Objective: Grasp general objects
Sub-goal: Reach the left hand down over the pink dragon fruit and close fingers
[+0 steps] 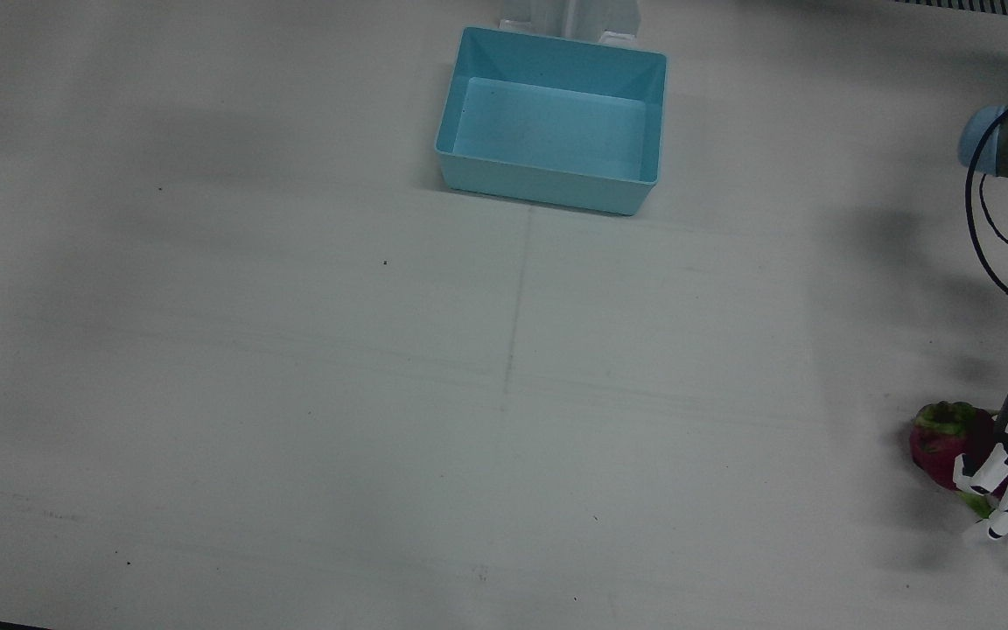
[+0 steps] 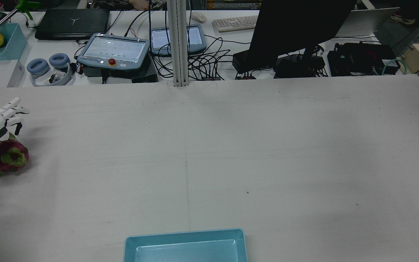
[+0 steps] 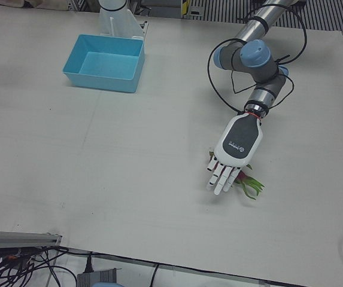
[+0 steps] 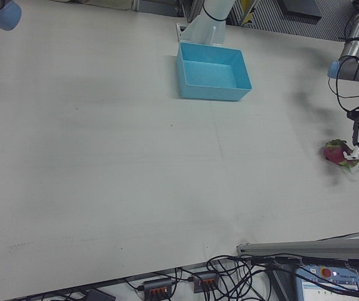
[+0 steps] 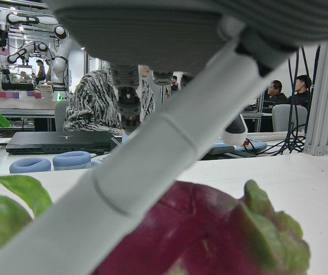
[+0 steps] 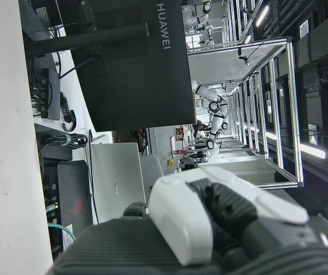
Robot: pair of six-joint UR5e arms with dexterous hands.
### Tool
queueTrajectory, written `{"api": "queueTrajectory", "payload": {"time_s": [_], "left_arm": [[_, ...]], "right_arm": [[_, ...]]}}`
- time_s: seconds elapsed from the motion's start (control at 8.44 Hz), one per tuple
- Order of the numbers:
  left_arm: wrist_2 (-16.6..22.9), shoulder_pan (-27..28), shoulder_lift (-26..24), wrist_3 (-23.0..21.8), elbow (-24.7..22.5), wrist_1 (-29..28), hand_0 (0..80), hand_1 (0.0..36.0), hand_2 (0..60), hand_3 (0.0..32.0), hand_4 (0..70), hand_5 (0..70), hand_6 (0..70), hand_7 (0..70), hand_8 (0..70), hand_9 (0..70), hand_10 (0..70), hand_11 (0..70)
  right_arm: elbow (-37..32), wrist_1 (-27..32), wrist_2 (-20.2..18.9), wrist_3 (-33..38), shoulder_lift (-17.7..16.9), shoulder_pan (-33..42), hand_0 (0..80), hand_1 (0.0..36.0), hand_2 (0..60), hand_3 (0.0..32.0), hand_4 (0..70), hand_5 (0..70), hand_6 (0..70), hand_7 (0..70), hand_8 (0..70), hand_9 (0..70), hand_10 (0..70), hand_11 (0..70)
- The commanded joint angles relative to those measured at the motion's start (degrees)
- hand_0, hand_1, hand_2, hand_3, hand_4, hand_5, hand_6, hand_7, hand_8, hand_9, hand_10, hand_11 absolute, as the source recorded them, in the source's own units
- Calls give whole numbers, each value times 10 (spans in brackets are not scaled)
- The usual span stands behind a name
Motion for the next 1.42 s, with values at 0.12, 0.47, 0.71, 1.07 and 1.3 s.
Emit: {"api": "queueTrajectory", "payload": {"time_s": [0.12,0.47,0.71,1.07,1.3], "left_arm": [[-14,21,-1,6,10,-4,800,360,600,0,0,700,0,294,0,44,0,0],[-35,56,-3,6,26,-5,800,360,600,0,0,700,0,291,0,44,0,0],[-35,56,-12,6,44,-5,800,360,600,0,0,700,0,281,0,42,0,0],[-35,56,-17,6,54,-10,800,360,600,0,0,700,0,298,0,45,0,0],[-35,56,-20,6,59,-9,800,360,600,0,0,700,0,455,0,77,0,0]], "right_arm": [[0,0,0,-1,0,0,0,0,0,0,0,0,0,0,0,0,0,0],[1,0,0,-1,0,0,0,0,0,0,0,0,0,0,0,0,0,0],[1,0,0,-1,0,0,0,0,0,0,0,0,0,0,0,0,0,0],[1,0,0,-1,0,0,0,0,0,0,0,0,0,0,0,0,0,0],[1,0,0,-1,0,0,0,0,0,0,0,0,0,0,0,0,0,0]]}}
